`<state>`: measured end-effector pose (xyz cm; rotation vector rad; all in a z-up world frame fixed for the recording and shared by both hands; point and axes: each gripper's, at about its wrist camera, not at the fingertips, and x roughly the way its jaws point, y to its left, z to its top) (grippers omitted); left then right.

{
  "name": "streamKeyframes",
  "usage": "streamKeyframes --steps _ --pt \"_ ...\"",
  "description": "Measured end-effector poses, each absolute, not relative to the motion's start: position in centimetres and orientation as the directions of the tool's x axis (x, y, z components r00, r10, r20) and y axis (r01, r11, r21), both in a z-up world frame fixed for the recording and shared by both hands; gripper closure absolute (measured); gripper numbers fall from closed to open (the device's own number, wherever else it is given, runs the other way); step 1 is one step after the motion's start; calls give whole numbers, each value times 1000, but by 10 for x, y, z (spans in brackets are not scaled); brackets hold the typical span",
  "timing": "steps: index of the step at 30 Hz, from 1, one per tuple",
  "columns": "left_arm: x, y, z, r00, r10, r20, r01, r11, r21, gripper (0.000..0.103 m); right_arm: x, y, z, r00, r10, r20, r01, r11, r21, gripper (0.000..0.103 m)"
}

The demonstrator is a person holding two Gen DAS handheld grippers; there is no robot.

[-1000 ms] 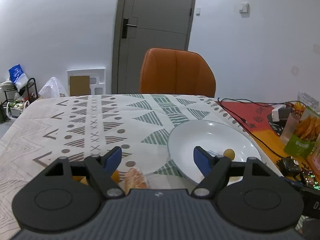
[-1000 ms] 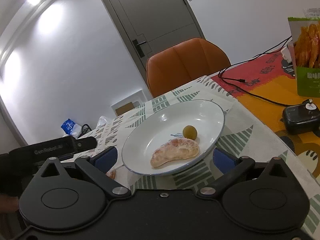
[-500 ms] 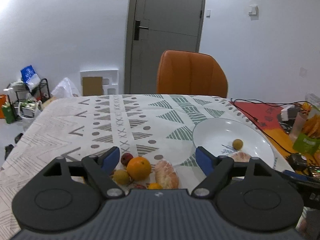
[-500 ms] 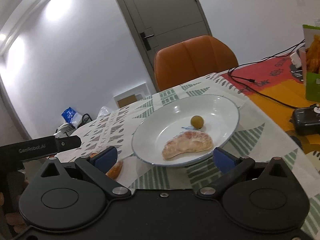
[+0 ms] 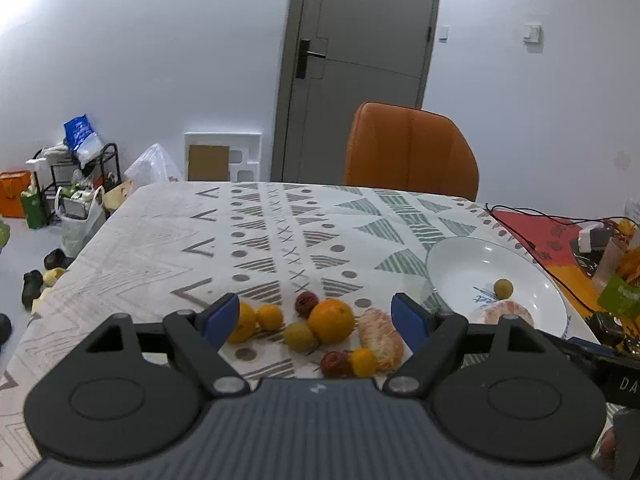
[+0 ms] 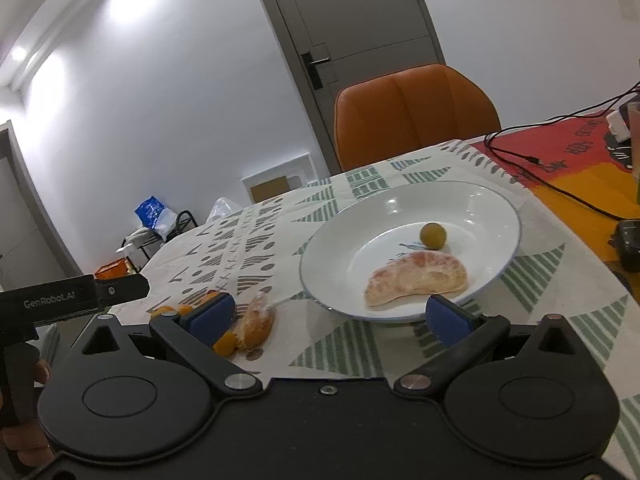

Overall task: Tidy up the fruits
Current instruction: 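Move both open grippers back toward the remaining fruit cluster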

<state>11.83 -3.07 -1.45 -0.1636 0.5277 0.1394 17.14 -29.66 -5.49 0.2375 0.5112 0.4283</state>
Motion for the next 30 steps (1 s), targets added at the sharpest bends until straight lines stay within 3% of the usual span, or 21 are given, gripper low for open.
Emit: streamKeyframes --steps 12,30 --pt "102 2 -19 842 144 -520 -236 965 -114 21 169 -271 -56 763 478 -436 -374 876 306 0" --pt "99 29 -38 827 121 -549 -247 955 -162 21 174 -240 -61 718 519 -463 -423 854 301 0"
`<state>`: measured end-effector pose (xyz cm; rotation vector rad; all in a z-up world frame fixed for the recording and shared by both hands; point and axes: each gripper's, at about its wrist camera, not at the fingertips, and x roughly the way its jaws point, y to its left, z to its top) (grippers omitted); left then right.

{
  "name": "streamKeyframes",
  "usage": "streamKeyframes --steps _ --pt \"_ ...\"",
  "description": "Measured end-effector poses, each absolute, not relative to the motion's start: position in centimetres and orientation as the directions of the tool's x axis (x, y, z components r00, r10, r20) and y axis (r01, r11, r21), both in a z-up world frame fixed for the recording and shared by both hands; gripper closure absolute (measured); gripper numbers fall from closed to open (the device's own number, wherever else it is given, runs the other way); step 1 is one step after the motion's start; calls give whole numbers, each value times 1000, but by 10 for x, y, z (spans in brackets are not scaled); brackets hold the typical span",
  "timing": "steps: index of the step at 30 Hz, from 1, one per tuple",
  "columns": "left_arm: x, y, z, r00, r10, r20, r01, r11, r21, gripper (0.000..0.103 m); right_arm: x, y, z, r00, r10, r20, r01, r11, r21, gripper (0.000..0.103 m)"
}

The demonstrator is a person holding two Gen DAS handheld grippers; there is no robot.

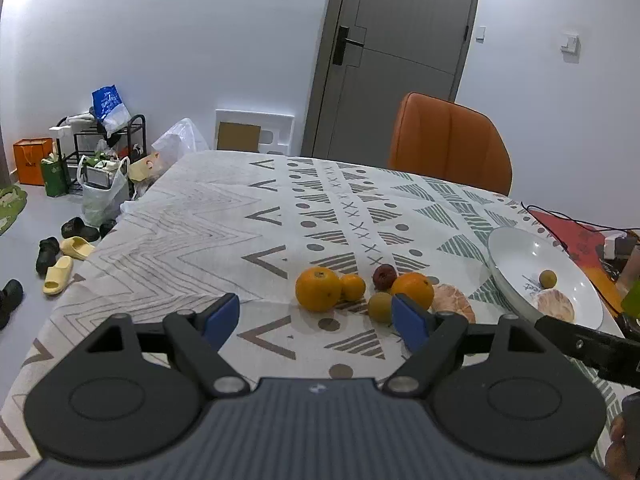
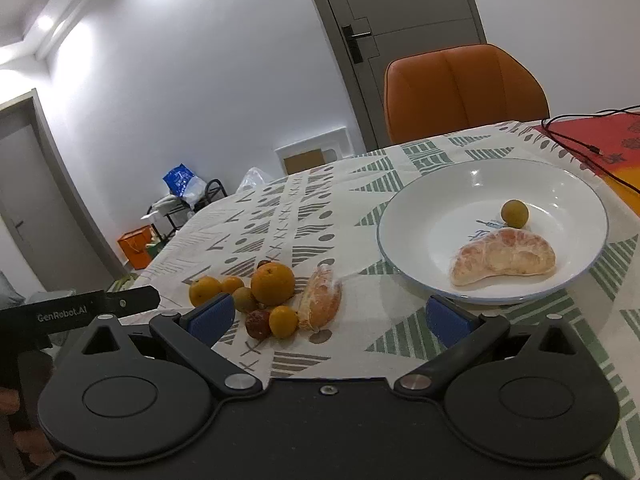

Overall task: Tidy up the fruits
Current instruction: 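Move both open grippers back toward the remaining fruit cluster, then close right gripper on the netted peeled tangerine while left closes on an orange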

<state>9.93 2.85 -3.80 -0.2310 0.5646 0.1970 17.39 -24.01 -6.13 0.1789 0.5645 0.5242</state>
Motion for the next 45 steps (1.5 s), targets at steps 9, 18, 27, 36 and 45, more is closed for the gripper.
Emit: streamKeyframes --steps 9,18,27,36,45 --pt "116 35 -47 817 125 -563 -255 954 -157 22 186 -226 -66 708 511 -488 -430 860 275 12" --pt "135 39 -56 820 101 -563 -235 957 -171 29 206 -213 -73 679 519 -519 -433 854 287 35" --pt "153 45 -68 806 72 -587 -228 954 -196 46 221 -202 -81 654 519 -550 -437 853 286 47" --pt "165 48 -78 800 61 -597 -226 952 -207 61 232 -191 -87 641 513 -572 -446 854 266 55" --pt "167 48 -82 802 66 -594 -232 950 -208 67 236 -175 -90 651 474 -593 -455 869 196 56"
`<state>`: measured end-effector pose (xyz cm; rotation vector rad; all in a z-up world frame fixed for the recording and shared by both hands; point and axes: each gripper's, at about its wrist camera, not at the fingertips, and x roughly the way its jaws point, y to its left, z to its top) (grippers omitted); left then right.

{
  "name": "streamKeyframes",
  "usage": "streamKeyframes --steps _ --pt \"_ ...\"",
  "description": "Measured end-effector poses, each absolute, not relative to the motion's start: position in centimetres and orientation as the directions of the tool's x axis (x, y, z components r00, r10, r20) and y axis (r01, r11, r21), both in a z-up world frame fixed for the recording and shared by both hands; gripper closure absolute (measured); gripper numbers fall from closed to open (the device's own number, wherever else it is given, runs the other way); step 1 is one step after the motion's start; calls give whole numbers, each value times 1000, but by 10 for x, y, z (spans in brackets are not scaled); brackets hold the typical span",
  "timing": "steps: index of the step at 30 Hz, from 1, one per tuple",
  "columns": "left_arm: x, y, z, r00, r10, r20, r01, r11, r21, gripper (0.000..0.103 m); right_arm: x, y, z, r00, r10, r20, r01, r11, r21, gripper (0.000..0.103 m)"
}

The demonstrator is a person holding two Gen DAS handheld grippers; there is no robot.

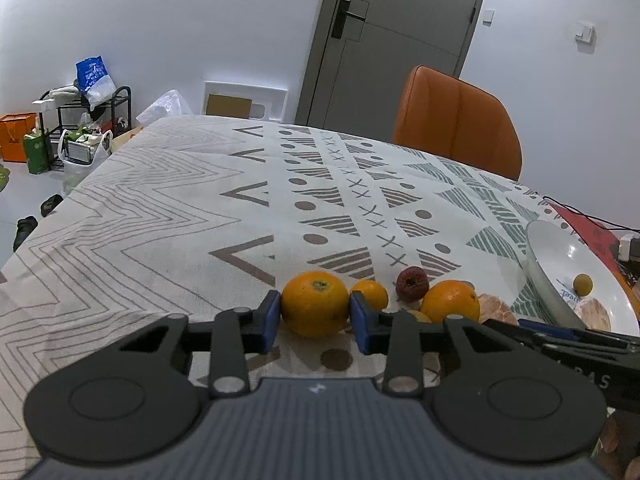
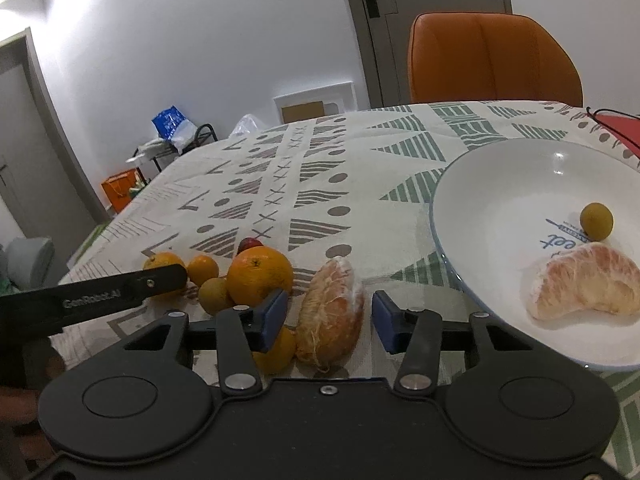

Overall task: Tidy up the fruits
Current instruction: 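Close right gripper on the netted peeled tangerine while left closes on an orange, then lift and carry the tangerine and orange over the white bowl with both grippers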

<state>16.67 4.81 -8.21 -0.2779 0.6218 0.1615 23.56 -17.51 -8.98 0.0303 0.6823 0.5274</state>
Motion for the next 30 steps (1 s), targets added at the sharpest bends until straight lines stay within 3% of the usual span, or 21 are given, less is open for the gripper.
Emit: streamKeyframes --steps 8,30 --pt "157 52 -77 809 73 -584 -239 947 -213 67 232 -164 -91 673 437 -597 -470 876 112 70" --pt "151 10 -48 850 30 -526 -158 967 -201 67 213 -212 -56 735 479 -480 -439 875 202 72"
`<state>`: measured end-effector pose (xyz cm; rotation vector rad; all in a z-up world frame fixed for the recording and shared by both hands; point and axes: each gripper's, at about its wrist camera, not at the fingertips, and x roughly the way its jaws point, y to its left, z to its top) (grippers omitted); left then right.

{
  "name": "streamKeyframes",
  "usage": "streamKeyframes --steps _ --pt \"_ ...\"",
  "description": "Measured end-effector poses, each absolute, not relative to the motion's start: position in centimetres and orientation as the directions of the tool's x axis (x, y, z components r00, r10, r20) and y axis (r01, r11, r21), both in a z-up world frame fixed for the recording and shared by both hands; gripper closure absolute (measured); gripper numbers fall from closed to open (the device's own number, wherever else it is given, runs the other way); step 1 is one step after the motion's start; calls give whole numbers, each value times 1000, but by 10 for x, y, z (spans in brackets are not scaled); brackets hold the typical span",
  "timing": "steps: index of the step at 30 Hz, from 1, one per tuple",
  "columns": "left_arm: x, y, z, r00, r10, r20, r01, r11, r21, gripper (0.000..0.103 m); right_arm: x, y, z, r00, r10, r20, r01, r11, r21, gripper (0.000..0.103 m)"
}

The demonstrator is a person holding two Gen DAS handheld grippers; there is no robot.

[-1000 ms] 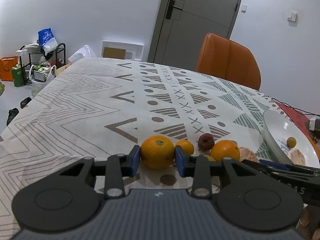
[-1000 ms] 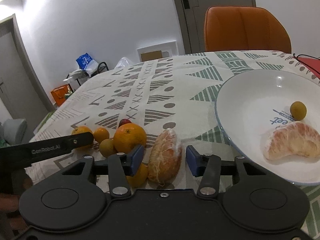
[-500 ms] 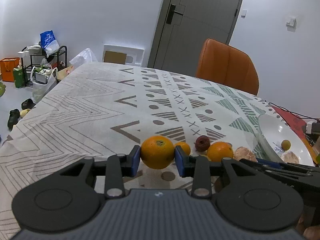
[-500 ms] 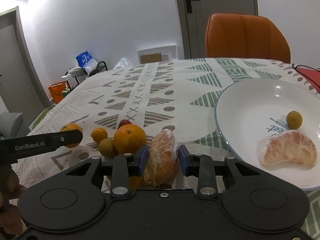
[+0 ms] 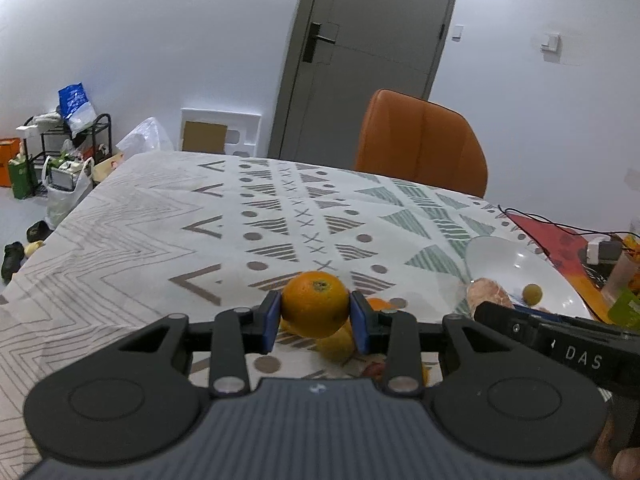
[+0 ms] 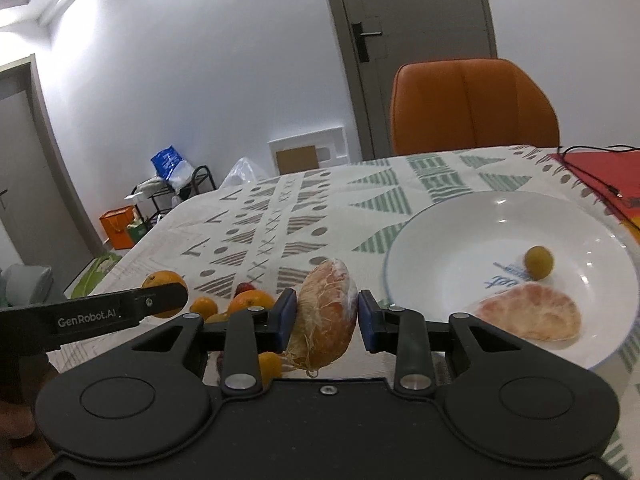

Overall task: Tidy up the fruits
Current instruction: 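Lift and carry the tangerine and orange over the white bowl with both grippers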

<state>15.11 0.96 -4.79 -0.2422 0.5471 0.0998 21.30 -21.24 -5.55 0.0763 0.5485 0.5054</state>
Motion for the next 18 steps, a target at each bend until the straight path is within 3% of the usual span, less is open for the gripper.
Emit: streamKeyframes --steps 18 --pt "172 -50 -31 867 -42 -496 -48 985 -167 67 214 -278 -49 805 403 -435 -333 914 230 72"
